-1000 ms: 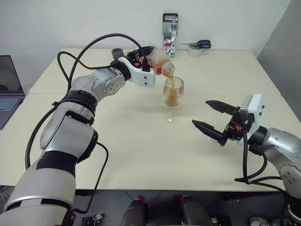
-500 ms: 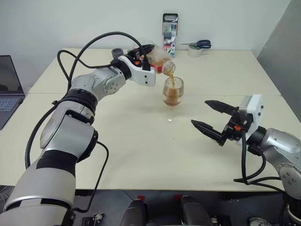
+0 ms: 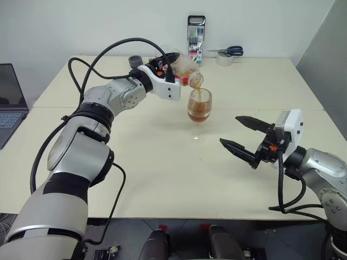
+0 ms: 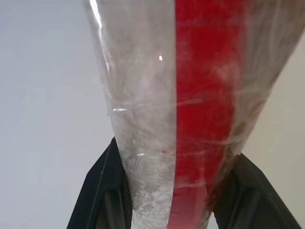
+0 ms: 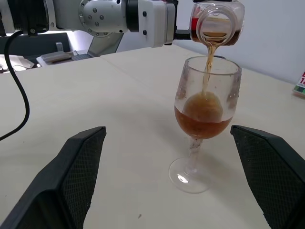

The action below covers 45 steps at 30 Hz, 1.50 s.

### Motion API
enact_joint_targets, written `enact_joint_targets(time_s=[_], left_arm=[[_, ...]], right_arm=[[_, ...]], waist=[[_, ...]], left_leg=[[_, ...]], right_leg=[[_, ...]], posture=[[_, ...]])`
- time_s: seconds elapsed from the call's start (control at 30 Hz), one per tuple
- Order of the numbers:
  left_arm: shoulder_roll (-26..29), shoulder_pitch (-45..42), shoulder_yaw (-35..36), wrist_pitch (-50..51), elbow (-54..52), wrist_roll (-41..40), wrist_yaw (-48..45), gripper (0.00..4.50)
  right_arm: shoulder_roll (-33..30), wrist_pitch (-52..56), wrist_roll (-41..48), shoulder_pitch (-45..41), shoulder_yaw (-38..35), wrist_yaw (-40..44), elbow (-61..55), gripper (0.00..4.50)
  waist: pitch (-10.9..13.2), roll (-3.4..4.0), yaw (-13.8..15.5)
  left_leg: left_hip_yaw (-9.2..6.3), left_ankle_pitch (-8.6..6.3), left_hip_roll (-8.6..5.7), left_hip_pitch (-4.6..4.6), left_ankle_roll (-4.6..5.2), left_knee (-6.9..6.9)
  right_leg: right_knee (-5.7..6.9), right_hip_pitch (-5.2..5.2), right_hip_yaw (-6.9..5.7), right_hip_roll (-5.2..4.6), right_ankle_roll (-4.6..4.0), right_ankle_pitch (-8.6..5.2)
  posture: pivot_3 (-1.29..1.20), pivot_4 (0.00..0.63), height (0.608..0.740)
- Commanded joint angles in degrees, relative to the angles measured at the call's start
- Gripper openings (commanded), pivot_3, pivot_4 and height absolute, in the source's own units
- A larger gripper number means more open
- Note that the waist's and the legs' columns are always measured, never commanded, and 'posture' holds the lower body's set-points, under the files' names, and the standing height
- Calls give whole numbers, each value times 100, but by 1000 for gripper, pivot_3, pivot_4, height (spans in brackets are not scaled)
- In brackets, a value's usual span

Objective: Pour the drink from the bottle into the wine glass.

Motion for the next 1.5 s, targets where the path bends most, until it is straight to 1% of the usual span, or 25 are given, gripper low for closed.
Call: enact_joint_targets(time_s=[0.03, 0.3, 0.6, 0.67, 0.83, 0.93, 1.1, 1.17, 1.23, 1.33, 1.5], left_arm=[[33, -311, 40, 53, 1, -20, 92, 1674], [-114, -231, 195, 126, 50, -278, -187, 1674], [-323, -47, 801, 216, 14, -1230, -1406, 1674], [-330, 11, 838, 196, -63, -1301, -1529, 1674], [-535, 321, 1564, 482, -229, -2317, -2376, 1674], [-635, 645, 2205, 1023, -479, -3164, -3002, 1674], [-638, 1449, 3097, 2285, -1374, -4306, -3644, 1674], [-606, 1916, 3363, 2850, -1964, -4663, -3769, 1674], [-575, 2599, 3653, 3468, -2895, -5103, -3910, 1674], [-542, 3348, 4020, 4359, -3997, -5522, -3748, 1674], [-575, 4251, 4399, 5269, -5054, -5930, -3514, 1673]], right_arm=[[12, -55, 94, -30, -28, -47, -237, 4500], [104, -109, 36, -92, 21, -144, -233, 4500], [294, -209, -131, -294, 256, -338, -206, 4500], [319, -263, -220, -336, 331, -358, -182, 4500], [424, -321, -435, -470, 548, -445, -122, 4500], [449, -179, -459, -581, 689, -457, -83, 4500], [355, 90, -465, -768, 955, -369, -46, 4500], [306, 208, -486, -871, 1069, -334, -26, 4500], [214, 462, -512, -1054, 1243, -302, 61, 4500], [197, 460, -538, -1237, 1426, -120, 177, 4500], [319, 399, -512, -1531, 1626, 131, 322, 4500]], waist=[[0, 0, 0], [0, 0, 0], [0, 0, -3], [0, 0, -9], [0, 0, -16], [0, 0, -37], [-1, 0, -136], [-1, 1, -156], [-1, 2, -196], [-2, 1, -203], [-6, -6, -155]], left_leg=[[0, 0, 0, 0, 0, 0], [0, 0, 0, 0, 0, 1], [0, 1, 0, 1, -1, 3], [0, 0, -1, 1, 0, 3], [-1, 1, 0, 3, -1, 5], [-1, 1, 0, 4, -1, 8], [-4, 2, 2, 8, -3, 8], [-6, 2, 3, 10, -4, 7], [-4, 9, 6, 14, -16, 6], [-8, 12, 7, 15, -20, 6], [-10, 11, 5, 13, -19, 13]], right_leg=[[0, 0, 0, 0, 0, 0], [2, 0, 0, 0, 0, 0], [6, 0, 0, 0, 0, 0], [6, 0, 1, 0, 0, 0], [14, -2, 0, 0, 0, 0], [22, -4, 0, 0, 0, 0], [33, -6, -1, 0, 0, 0], [37, -6, -1, 0, -1, 0], [39, -6, 2, 0, -1, 0], [43, -7, 1, 0, -1, 0], [44, -7, 0, -2, -1, 0]], posture=[[0, 150, 740], [0, 150, 740], [0, 150, 740], [0, 150, 740], [0, 150, 740], [0, 150, 740], [0, 150, 740], [0, 150, 740], [0, 150, 740], [0, 150, 740], [0, 150, 740]])
